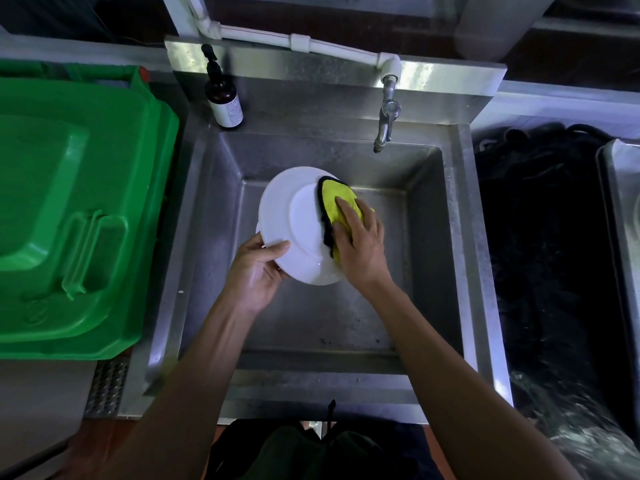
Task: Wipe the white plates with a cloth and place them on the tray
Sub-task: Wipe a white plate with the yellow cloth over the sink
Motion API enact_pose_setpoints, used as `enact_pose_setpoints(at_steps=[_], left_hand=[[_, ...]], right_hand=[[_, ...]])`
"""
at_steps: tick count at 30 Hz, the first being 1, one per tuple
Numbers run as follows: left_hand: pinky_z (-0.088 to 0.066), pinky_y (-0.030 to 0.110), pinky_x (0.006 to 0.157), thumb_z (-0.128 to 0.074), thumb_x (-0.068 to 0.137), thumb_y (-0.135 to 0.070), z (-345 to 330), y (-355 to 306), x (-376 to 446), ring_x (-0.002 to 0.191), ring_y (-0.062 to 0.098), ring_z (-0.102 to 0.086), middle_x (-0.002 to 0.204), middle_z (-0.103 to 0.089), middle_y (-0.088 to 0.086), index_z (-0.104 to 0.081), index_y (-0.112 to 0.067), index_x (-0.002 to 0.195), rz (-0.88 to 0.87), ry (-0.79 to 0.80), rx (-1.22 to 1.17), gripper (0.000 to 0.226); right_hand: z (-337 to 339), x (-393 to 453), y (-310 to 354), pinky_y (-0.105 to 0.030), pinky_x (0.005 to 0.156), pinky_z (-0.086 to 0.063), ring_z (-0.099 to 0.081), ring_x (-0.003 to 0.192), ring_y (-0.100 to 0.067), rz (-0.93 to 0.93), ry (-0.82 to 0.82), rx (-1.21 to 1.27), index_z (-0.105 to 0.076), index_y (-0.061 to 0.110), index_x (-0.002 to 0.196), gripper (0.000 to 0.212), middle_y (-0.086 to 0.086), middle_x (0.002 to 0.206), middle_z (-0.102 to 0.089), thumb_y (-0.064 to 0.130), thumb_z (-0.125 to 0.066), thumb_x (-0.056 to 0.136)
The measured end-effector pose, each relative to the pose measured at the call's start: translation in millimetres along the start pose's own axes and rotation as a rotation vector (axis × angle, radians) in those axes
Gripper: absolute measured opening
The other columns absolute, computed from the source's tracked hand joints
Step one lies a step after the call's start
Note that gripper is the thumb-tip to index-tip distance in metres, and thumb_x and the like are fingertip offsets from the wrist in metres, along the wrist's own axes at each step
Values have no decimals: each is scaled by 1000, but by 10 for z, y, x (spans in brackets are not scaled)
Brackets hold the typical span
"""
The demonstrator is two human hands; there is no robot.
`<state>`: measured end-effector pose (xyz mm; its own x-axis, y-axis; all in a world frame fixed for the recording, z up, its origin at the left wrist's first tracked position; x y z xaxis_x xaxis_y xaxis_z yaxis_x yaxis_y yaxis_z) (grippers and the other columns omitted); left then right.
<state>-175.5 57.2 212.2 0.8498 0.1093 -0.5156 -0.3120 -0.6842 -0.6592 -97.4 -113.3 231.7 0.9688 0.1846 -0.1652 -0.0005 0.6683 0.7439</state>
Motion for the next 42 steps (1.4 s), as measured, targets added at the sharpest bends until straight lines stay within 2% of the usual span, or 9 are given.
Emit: enact_pose_setpoints(at_steps=[4,11,15,17,19,23,29,36,42], left_hand=[[-62,42,75,-63,82,-2,-83,-27,-14,105,29,-71,116,-74,12,-68,-8,120,-20,-22,-43,39],[-57,41,83,-54,94,1,-209,-12,-21,107,37,-64,135,-60,24,-57,-4,137,-12,-103,-94,43],[-44,49,112,-49,100,-2,-232,22,18,132,41,-55,146,-54,23,-49,-2,146,-27,-139,-92,46],[-39,52,116,-49,101,-3,-209,41,18,135,40,-52,146,-54,23,-50,-2,146,-24,-157,-106,45],[-43,50,113,-49,101,-4,-187,57,-1,132,40,-55,145,-55,23,-50,-3,146,-15,-150,-119,44],[-59,44,85,-52,98,-4,-141,27,-43,110,37,-67,137,-61,23,-52,-4,143,0,-123,-156,44],[-61,45,88,-62,88,-1,-26,62,-6,119,32,-67,130,-69,14,-63,-7,129,42,-39,-138,41],[-62,45,78,-67,82,-5,152,164,-16,109,31,-71,123,-72,12,-78,-16,112,91,45,52,34],[-63,45,71,-69,78,-7,174,221,-47,104,34,-72,121,-73,14,-70,-9,121,127,40,185,44]], right_hand=[[-84,-154,30,-55,118,-23,-14,149,-29,-53,-46,64,-44,32,149,46,-3,163,-23,30,-46,104],[-255,-376,231,-54,118,-17,-2,154,-28,-66,-69,50,-41,34,150,46,-3,166,-17,35,-45,105],[-392,-522,318,-52,122,-10,1,154,-31,-41,-59,27,-40,34,152,46,-6,166,-15,37,-45,105],[-432,-582,315,-49,123,-4,2,154,-30,-22,-61,20,-39,33,152,47,-7,167,-14,37,-44,106],[-432,-577,269,-46,124,0,1,155,-30,-13,-62,31,-39,32,152,47,-8,166,-16,36,-43,106],[-359,-434,91,-43,125,1,-6,154,-29,-49,-60,73,-40,26,152,46,-11,163,-22,31,-42,106],[-155,-253,-163,-49,121,-22,-23,147,-25,-115,-92,262,-43,32,148,44,-6,160,-27,35,-43,104],[7,-5,-286,-45,119,-27,-33,142,-25,-93,-50,194,-37,30,152,49,-3,157,-34,35,-47,104],[34,114,-220,-49,116,-29,-32,140,-26,6,-1,68,-38,32,152,48,0,157,-33,37,-44,105]])
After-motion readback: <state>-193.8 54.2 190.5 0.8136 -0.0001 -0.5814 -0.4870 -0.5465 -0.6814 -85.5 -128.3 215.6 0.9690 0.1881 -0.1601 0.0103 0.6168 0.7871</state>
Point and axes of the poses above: each hand's wrist, its own x-axis towards the middle knuckle, its own z-axis out of the back of the hand, y = z × x, the point moved 7 cm from there along x, towards the middle knuckle
